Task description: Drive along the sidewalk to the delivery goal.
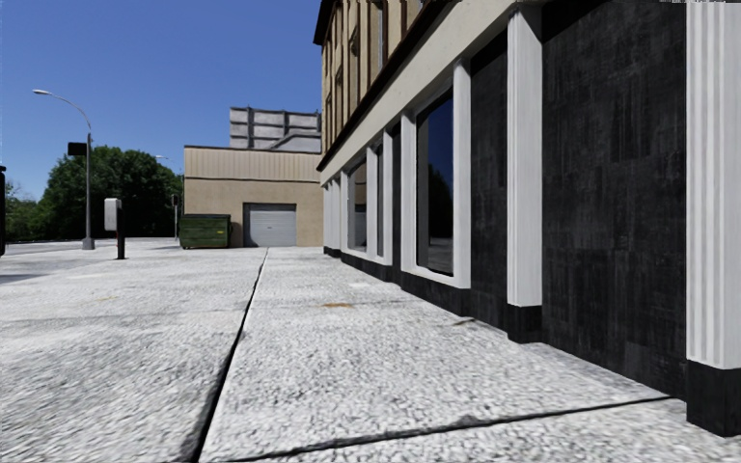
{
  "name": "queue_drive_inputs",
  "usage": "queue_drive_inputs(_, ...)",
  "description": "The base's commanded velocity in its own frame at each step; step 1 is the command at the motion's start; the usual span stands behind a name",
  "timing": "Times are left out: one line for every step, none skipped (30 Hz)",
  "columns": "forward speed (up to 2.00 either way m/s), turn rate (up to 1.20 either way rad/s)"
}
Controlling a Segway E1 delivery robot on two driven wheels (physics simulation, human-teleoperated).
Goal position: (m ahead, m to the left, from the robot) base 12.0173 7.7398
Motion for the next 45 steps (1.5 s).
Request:
queue_drive_inputs(2.00,0.16)
queue_drive_inputs(2.00,0.16)
queue_drive_inputs(2.00,0.16)
queue_drive_inputs(2.00,0.17)
queue_drive_inputs(2.00,0.20)
queue_drive_inputs(2.00,0.20)
queue_drive_inputs(2.00,0.22)
queue_drive_inputs(2.00,0.24)
queue_drive_inputs(2.00,0.24)
queue_drive_inputs(2.00,0.24)
queue_drive_inputs(2.00,0.24)
queue_drive_inputs(2.00,0.25)
queue_drive_inputs(2.00,0.25)
queue_drive_inputs(2.00,0.26)
queue_drive_inputs(2.00,0.26)
queue_drive_inputs(2.00,0.28)
queue_drive_inputs(2.00,0.31)
queue_drive_inputs(2.00,0.34)
queue_drive_inputs(2.00,0.36)
queue_drive_inputs(2.00,0.36)
queue_drive_inputs(2.00,0.38)
queue_drive_inputs(2.00,0.39)
queue_drive_inputs(2.00,0.40)
queue_drive_inputs(2.00,0.40)
queue_drive_inputs(2.00,0.40)
queue_drive_inputs(2.00,0.40)
queue_drive_inputs(2.00,0.42)
queue_drive_inputs(2.00,0.43)
queue_drive_inputs(2.00,0.43)
queue_drive_inputs(2.00,0.44)
queue_drive_inputs(2.00,0.44)
queue_drive_inputs(2.00,0.44)
queue_drive_inputs(2.00,0.44)
queue_drive_inputs(2.00,0.44)
queue_drive_inputs(2.00,0.44)
queue_drive_inputs(1.96,0.44)
queue_drive_inputs(1.96,0.44)
queue_drive_inputs(1.92,0.44)
queue_drive_inputs(1.91,0.44)
queue_drive_inputs(1.90,0.44)
queue_drive_inputs(1.90,0.44)
queue_drive_inputs(1.90,0.44)
queue_drive_inputs(1.87,0.44)
queue_drive_inputs(1.84,0.44)
queue_drive_inputs(1.84,0.44)
